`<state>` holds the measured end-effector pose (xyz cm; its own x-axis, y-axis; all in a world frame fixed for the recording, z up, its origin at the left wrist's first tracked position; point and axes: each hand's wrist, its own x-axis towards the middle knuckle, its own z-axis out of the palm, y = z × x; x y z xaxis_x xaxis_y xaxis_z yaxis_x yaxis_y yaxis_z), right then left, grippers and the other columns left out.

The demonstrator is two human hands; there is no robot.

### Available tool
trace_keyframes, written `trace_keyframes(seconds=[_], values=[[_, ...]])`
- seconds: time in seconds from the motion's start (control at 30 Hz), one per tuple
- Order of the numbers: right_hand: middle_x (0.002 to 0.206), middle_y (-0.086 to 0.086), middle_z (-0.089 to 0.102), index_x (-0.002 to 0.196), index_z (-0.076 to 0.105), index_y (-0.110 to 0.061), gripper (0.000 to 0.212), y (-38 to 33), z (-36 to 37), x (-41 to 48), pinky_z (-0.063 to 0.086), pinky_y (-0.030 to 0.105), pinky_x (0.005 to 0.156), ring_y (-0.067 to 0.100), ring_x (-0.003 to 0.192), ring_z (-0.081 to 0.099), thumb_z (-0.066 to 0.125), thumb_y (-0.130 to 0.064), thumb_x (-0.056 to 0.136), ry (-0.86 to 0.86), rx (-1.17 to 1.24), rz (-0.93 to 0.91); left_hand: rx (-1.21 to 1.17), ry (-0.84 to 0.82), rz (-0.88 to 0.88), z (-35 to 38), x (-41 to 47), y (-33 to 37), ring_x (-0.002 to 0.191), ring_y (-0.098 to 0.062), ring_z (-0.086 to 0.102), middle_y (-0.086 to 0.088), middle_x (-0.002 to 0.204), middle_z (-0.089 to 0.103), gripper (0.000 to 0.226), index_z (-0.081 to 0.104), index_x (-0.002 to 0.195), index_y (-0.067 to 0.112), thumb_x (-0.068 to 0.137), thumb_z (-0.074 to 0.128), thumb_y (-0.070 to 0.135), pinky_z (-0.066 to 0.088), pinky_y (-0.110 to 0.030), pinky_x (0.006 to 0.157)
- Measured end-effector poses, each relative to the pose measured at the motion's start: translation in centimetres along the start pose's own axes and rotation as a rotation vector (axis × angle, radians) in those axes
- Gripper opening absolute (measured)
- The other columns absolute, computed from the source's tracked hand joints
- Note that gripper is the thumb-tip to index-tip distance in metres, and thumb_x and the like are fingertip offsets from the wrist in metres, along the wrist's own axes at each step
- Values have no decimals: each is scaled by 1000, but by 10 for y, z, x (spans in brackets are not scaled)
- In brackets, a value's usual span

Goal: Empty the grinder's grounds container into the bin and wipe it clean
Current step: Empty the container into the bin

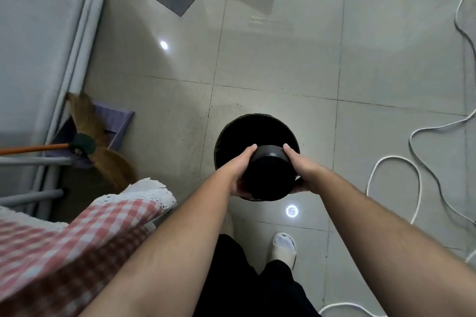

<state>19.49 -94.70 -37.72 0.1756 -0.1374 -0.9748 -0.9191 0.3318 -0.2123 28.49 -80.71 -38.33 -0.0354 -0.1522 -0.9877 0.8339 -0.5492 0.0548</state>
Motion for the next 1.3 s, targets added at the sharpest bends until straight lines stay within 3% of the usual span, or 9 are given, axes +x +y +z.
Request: trace_keyframes(seconds=[0.1,0.27,0.43,0.67,0.8,0.97,1.1,1.17,1.3], values=[[97,13,62,123,53,-11,67,-8,-2,-1,52,28,45,28,77,64,34,-65,88,3,10,-14,10,2,-2,1,0,8,77,-28,67,-14,86,70,69,60,104,10,77,59,73,55,-33,53],[124,8,51,134,37,-17,63,-7,0,4,57,49,74,32,100,59,32,-62,90,87,80,-143,61,143,275,7,7,10,104,-28,59,-6,135,52,74,35,143,30,83,53,70,54,-42,71],[125,1,47,125,36,-28,49,-3,-4,0,56,54,71,31,103,58,32,-62,90,70,79,-179,60,74,334,19,12,-2,117,-28,55,-1,143,46,55,30,146,40,96,37,61,49,-54,93],[121,2,47,123,38,-31,40,-4,-7,2,54,59,74,34,106,56,27,-56,94,28,82,-193,91,47,306,23,11,5,119,-31,55,-6,140,50,53,32,146,40,97,31,60,47,-54,96],[123,4,52,114,43,-33,30,0,-4,10,47,56,92,31,111,53,30,-52,95,155,73,-299,228,192,459,25,20,1,133,-30,42,-6,151,39,57,26,150,41,97,34,59,36,-51,109],[121,8,52,124,42,-27,45,4,-2,12,55,57,75,36,103,58,27,-57,93,67,43,-169,196,170,393,23,24,-9,126,-27,47,-6,146,44,57,28,150,35,98,34,55,41,-47,105],[123,14,52,126,39,-23,51,-1,-1,10,56,57,67,40,98,60,26,-58,92,19,40,-93,128,109,336,19,21,-7,110,-25,56,-5,134,51,54,32,147,30,99,34,54,49,-36,76],[125,13,51,126,39,-24,50,-2,-1,8,57,55,64,38,97,60,27,-59,92,12,34,-91,123,82,323,18,17,-5,109,-25,57,-7,136,51,53,32,146,30,99,35,54,50,-36,73],[140,2,40,135,31,-37,52,-4,0,-6,55,58,75,33,115,52,34,-61,90,7,10,-209,124,71,366,6,-3,-5,115,-24,52,0,150,36,71,7,153,43,94,44,58,54,-40,74]])
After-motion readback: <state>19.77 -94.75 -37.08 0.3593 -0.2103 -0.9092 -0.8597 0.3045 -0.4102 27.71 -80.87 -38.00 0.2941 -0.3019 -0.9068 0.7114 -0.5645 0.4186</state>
